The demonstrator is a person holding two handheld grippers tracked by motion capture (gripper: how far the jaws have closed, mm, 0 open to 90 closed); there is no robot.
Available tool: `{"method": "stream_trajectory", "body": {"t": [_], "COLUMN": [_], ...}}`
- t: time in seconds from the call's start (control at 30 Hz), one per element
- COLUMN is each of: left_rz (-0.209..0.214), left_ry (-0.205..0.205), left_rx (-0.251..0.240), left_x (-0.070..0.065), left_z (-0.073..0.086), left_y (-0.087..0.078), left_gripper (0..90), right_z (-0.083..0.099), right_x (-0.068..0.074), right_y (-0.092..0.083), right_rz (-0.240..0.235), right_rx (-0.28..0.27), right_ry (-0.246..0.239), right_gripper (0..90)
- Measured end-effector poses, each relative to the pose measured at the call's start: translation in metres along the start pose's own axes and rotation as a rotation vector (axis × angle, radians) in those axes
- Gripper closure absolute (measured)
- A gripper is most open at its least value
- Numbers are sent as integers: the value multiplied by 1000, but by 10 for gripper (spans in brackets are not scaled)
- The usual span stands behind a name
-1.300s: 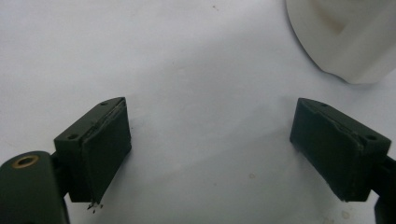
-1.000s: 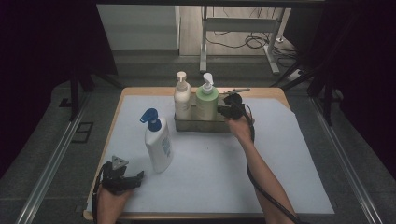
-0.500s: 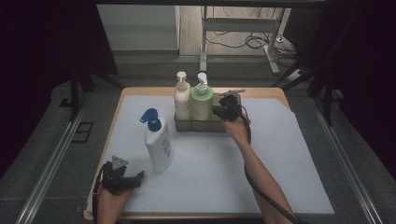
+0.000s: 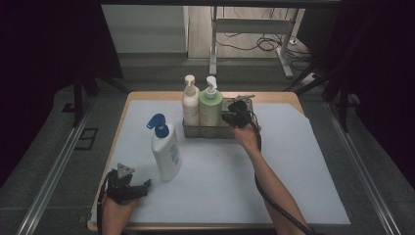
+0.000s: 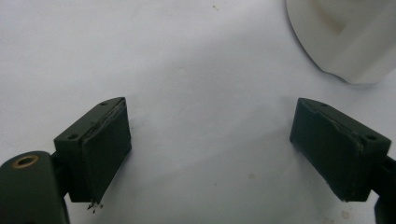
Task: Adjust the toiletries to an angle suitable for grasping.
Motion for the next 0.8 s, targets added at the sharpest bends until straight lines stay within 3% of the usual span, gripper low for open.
{"method": "stream_trajectory", "body": {"t": [0.33, 0.63, 0.8], "left_rz": [0, -1, 0], "left_ry": [-1, -1, -1], "left_rx": [-1, -1, -2], "left_x": [0, 0, 0], "left_z": [0, 0, 0], "left_y": [0, 0, 0], "left_gripper": [121, 122, 121], "right_z": [0, 4, 7], "right_x": [0, -1, 2], "right_y": [-13, -29, -40], "right_rz": [18, 24, -1], "right_rx": [-10, -16, -14], "right_ry": [-47, -68, -77], "right_gripper": [764, 553, 436]}}
Point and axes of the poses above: each handheld gripper's, and its own axes: y roughly forward along the jaws, z roughly out of its underside, x roughly to its left, the point moved 2 cm from there along y, roughly forward along the jaws, and after that the axes turned 5 degrees about y, right-handed, at the moved point
